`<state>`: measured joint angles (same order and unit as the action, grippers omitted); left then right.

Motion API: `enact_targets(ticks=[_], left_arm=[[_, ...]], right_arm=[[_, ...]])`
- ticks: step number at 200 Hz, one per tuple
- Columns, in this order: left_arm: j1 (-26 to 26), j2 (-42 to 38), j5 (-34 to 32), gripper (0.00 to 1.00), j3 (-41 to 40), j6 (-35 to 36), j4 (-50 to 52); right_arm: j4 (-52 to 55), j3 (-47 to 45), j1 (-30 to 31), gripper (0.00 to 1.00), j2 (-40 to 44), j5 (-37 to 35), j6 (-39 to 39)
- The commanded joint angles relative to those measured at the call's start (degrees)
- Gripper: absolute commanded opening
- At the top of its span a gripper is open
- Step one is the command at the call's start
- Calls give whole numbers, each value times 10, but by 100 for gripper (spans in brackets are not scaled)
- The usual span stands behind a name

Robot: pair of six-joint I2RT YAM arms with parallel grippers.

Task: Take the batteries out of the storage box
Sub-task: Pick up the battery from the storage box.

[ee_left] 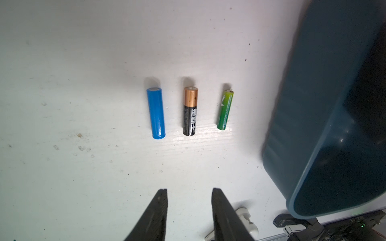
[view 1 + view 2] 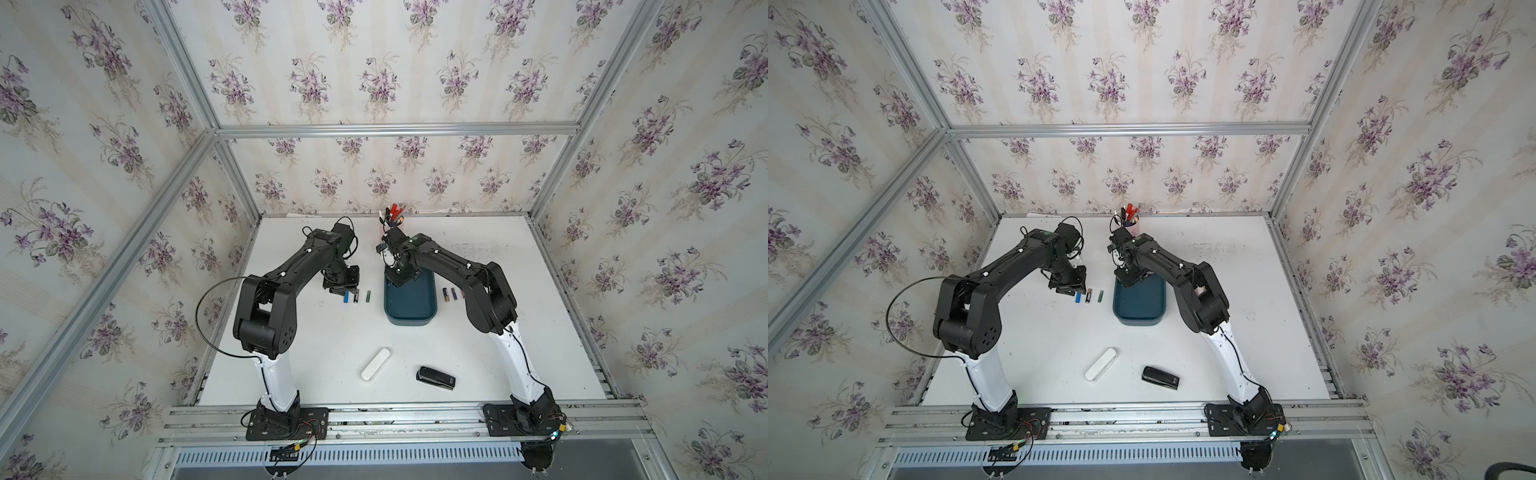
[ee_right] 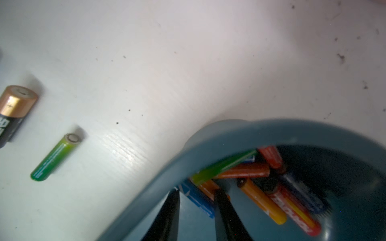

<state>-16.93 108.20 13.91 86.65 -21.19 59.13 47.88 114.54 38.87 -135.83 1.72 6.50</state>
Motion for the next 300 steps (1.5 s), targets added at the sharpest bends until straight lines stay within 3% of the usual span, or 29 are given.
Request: enact_targets(ticks=[1, 204, 300], left_arm=[[1, -3, -2, 41, 1, 9, 3], [1, -12, 1, 40, 0, 11, 3], [1, 16, 15, 41, 31, 26, 2]], right_arm=[[9, -6, 1, 31, 1, -3, -3], [-4, -58, 5, 23, 19, -2, -14], [-9, -136, 4, 19, 119, 3, -54]])
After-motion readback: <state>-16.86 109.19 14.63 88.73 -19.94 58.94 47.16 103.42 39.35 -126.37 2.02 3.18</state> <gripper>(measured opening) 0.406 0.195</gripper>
